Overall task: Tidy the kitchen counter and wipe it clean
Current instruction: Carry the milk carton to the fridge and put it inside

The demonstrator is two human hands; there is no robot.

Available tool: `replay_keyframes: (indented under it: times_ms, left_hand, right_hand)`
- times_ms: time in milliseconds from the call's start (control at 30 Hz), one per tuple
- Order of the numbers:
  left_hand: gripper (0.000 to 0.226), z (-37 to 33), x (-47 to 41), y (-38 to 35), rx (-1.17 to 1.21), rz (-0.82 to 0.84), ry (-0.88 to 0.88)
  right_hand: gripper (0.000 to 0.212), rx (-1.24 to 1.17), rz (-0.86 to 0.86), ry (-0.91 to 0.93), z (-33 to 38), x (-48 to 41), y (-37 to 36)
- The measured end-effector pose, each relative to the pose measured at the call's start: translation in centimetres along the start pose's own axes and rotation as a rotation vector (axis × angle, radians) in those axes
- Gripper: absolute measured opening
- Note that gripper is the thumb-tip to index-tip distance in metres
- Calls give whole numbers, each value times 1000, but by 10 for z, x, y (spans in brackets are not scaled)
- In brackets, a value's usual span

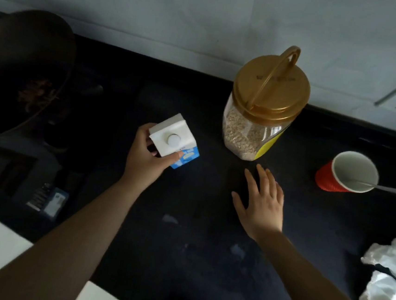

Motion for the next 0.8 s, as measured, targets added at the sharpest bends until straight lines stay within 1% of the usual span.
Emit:
replay_keyframes:
  times_ms: [133,300,400,500,567,633,733,800]
  left_hand:
    - [65,3,25,-5,-14,15,-3]
    - [66,0,66,2,-50,63,-83]
    - [67,4,102,17,-24,60,-100]
    - [66,25,147,44,63,36,-63]
    - [66,49,183,67,128,1,-19]
    - [68,76,224,98,193,-70,23]
    - [70,116,294,155,217,-186,55]
    - [66,150,345,200,249,-291,75]
  right_hand:
    - [62,-13,14,-6,0,4,3]
    - [62,-45,83,-60,5,14,18]
    - [56,-139,26,-74,18,45,36]
    - [52,-246,15,-41,44,95,43]
    - [49,-321,24,0,70,131,41]
    - [48,-383,73,71,103,166,33]
    - [47,-391,213,243,165,217,13]
    - [47,-387,328,384,213,250,-6]
Point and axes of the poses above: each hand's wrist, its own x-axis away from the middle knuckle, its own y-axis out of the back of the hand, z = x × y, the point moved 6 cm from there along -x, towards the middle knuckle, and after that the axes turned 5 degrees about y, right-handed, at the moved point
